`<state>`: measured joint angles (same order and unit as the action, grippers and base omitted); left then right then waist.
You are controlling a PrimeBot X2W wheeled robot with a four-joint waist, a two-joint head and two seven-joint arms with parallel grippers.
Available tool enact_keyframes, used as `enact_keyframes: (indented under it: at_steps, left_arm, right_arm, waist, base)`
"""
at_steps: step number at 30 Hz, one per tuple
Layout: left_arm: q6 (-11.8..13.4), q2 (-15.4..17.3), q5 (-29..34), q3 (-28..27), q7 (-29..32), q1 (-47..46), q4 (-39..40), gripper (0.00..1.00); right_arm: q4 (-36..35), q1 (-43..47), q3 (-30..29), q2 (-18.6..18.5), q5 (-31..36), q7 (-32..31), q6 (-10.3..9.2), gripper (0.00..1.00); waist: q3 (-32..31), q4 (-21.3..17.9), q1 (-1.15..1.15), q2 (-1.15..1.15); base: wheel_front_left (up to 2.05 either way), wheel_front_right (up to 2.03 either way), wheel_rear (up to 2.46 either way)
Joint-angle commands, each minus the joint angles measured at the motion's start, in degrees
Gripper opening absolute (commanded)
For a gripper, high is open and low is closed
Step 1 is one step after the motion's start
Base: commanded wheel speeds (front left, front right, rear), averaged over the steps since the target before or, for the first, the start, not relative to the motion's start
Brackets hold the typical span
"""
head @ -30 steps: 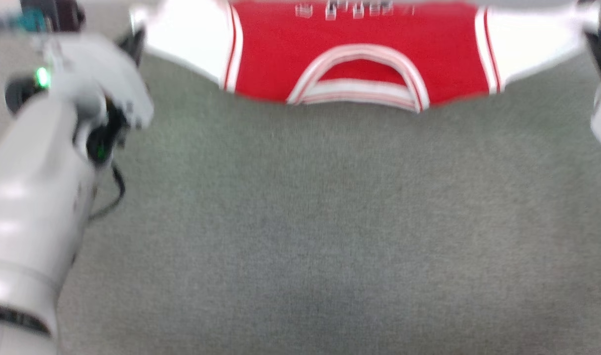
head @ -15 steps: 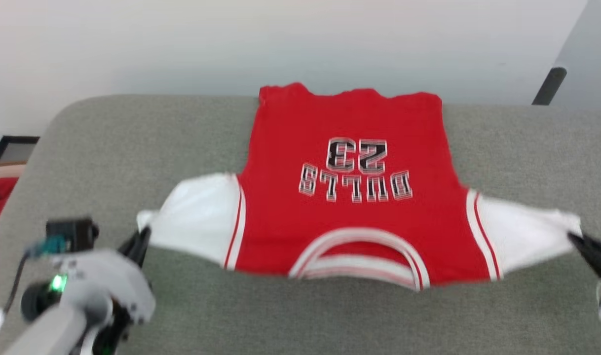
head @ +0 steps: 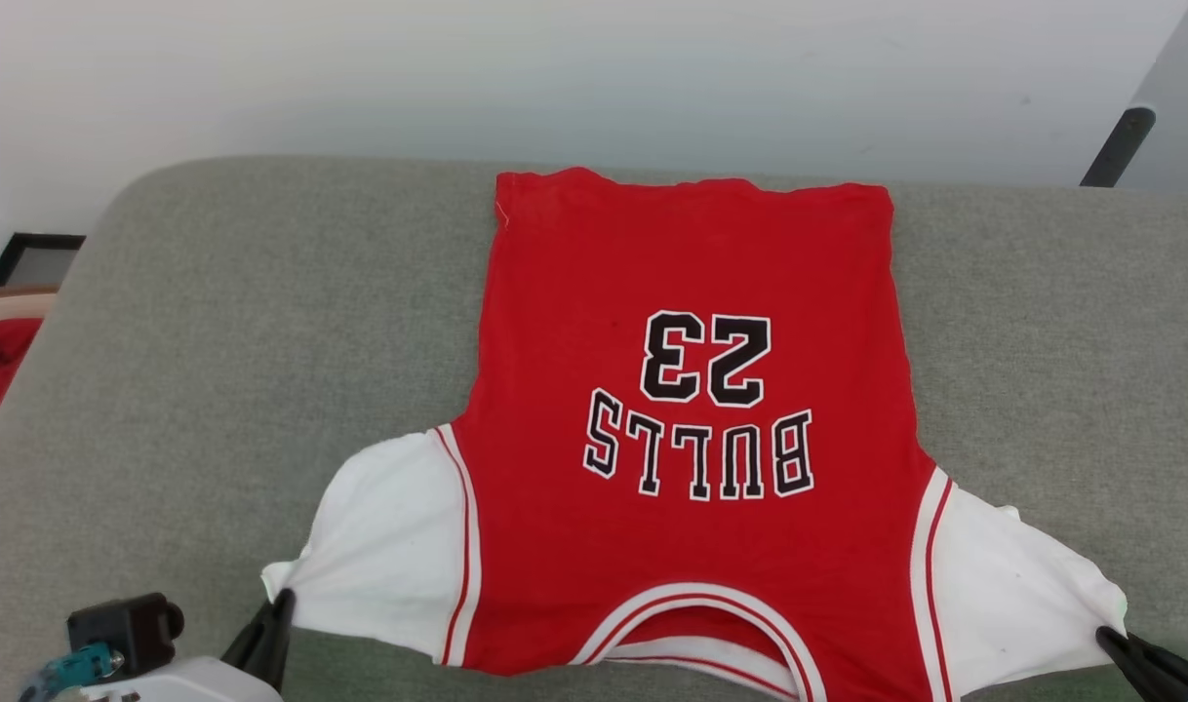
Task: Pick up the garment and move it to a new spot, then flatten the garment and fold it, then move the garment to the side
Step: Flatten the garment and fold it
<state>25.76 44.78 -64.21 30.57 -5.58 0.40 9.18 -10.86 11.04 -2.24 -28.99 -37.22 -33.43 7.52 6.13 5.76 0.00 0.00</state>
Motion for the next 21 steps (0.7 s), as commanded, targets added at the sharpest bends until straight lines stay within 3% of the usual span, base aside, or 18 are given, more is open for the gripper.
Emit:
enact_keyframes:
  at_steps: [1, 5, 6, 8, 9, 10, 21]
  left_arm:
    - [0.38, -0.32, -0.09, -0.16, -0.59, 0.65, 0.1, 0.0]
    - [-0.16, -1.15, 0.18, 0.26, -0.98, 0.29, -0.35, 0.0]
    - [-0.42, -1.46, 0.18, 0.35, -1.15, -0.04, -0.41, 0.0]
    - [-0.59, -1.77, 0.59, 0.81, -0.98, -0.65, -0.72, 0.0]
    - [-0.6, -1.98, 0.84, 0.94, -1.04, -0.99, -0.89, 0.0]
    - [-0.68, -2.22, 0.94, 1.15, -1.01, -1.36, -1.04, 0.0]
    - [-1.46, -4.64, 2.12, 2.48, -1.5, -4.13, -1.81, 0.0]
  right_arm:
    - [-1.17, 0.74, -0.86, 1.0, 1.03, -0.92, -0.06, 0.0]
    - [-2.58, 0.94, -1.31, 2.36, 2.33, -3.25, -0.06, 0.0]
    - [-2.77, 0.67, -1.24, 2.35, 3.01, -3.56, -0.06, 0.05]
    - [-2.82, 0.23, -1.15, 2.54, 3.88, -4.43, -0.06, 0.45]
    - [-2.9, -0.03, -0.96, 2.59, 4.26, -4.84, -0.06, 0.81]
    - [-3.04, -0.23, -0.75, 2.61, 4.35, -5.25, -0.06, 1.0]
    - [-8.22, -5.85, -1.45, 1.79, 6.09, -8.39, -0.06, 1.0]
  waist:
    - [0.55, 0.03, 0.0, 0.0]
    - [1.28, 0.03, 0.0, 0.0]
    - [1.49, 0.02, 0.0, 0.0]
    - [1.92, 0.08, 0.0, 0.0]
    - [2.21, 0.08, 0.0, 0.0]
    - [2.48, 0.13, 0.0, 0.0]
    - [5.33, 0.85, 0.0, 0.0]
  base:
    - [0.0, 0.0, 0.0]
    - [0.0, 0.0, 0.0]
    - [0.0, 0.0, 0.0]
    - [0.0, 0.0, 0.0]
    - [0.0, 0.0, 0.0]
    - [0.0, 0.0, 0.0]
    - [0.0, 0.0, 0.0]
